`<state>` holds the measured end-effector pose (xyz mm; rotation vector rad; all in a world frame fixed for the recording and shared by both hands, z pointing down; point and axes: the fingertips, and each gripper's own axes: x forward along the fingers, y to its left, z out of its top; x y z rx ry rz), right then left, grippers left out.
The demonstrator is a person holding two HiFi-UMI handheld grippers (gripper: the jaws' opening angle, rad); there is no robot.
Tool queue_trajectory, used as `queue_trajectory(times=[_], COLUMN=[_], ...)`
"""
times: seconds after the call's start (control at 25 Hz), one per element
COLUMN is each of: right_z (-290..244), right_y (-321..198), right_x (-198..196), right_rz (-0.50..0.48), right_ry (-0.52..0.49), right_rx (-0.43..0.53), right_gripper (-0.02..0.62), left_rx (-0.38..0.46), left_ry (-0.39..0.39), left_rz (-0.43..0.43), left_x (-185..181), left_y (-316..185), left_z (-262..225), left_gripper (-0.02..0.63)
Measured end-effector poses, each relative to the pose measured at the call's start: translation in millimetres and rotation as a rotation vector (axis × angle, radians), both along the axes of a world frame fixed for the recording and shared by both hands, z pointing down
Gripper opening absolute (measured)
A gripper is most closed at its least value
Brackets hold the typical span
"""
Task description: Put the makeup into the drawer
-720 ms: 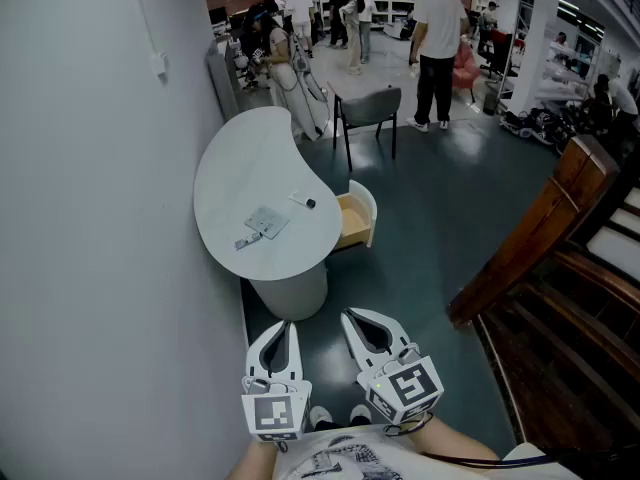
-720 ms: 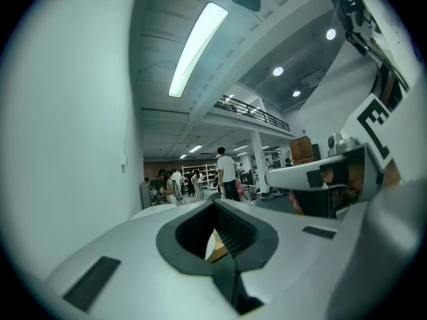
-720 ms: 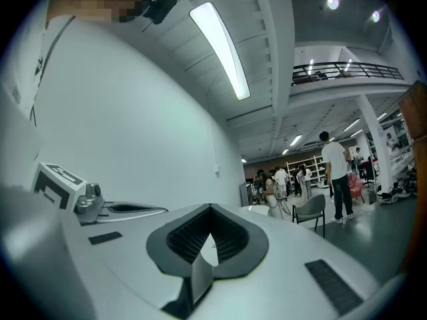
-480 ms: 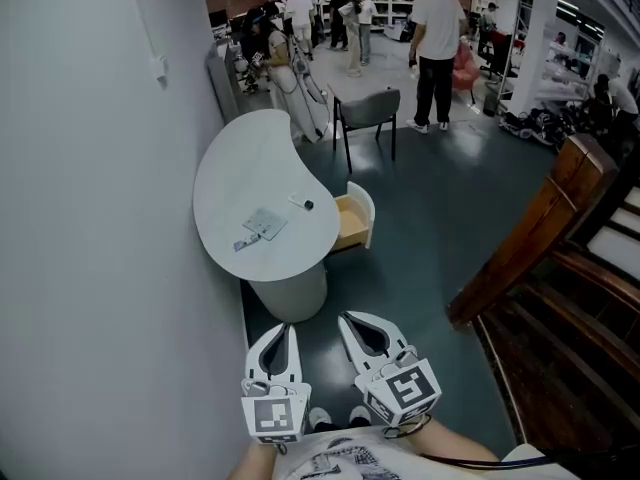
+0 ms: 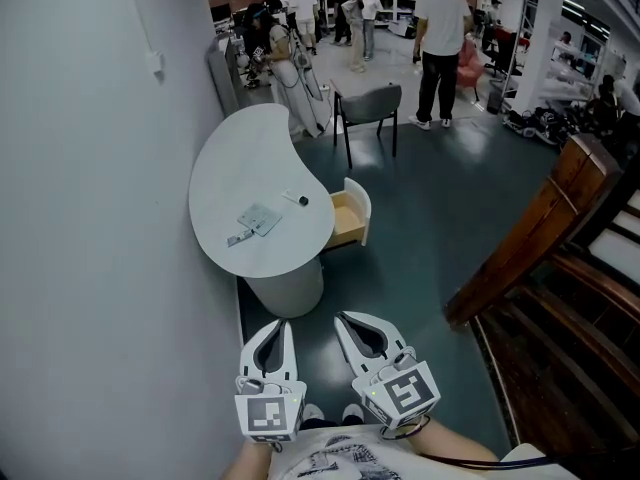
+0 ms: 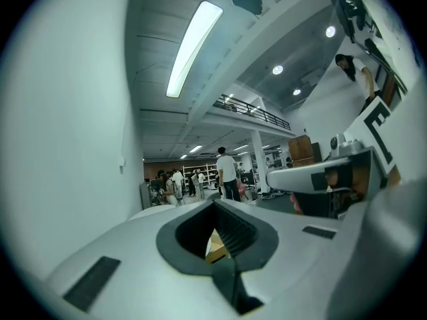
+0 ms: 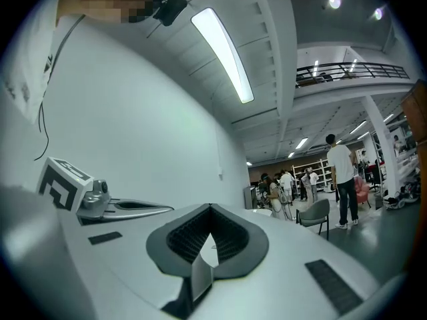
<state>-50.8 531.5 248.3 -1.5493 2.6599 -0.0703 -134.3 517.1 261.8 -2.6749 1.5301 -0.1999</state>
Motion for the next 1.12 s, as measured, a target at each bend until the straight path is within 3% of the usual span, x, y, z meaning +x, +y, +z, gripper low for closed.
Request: queue_trajectory(times=[0.2, 0.64, 1.12], right_z=[-12.5, 4.5, 19.2], right_y=[4.6, -30.8, -117.0], right_x=[13.2, 31.0, 29.8], right_rz=[-0.019, -0.023, -0.025], right_ry=[-0.003, 0.003, -0.008], right_rx=[0.067, 0.022, 0.019], right_gripper=[0.018, 0.018, 0.018], left_rx=[0.004, -0.005, -0.032], left_ry=[-0.005, -0.026, -0.008], left_rz=[-0.001, -0.011, -0.001], left_x=[16.9, 35.2, 35.9], left_y=[1.5, -29.6, -121.8], left_z=[0.0, 7.1, 28.9], left_gripper=[0.017, 0.017, 0.017])
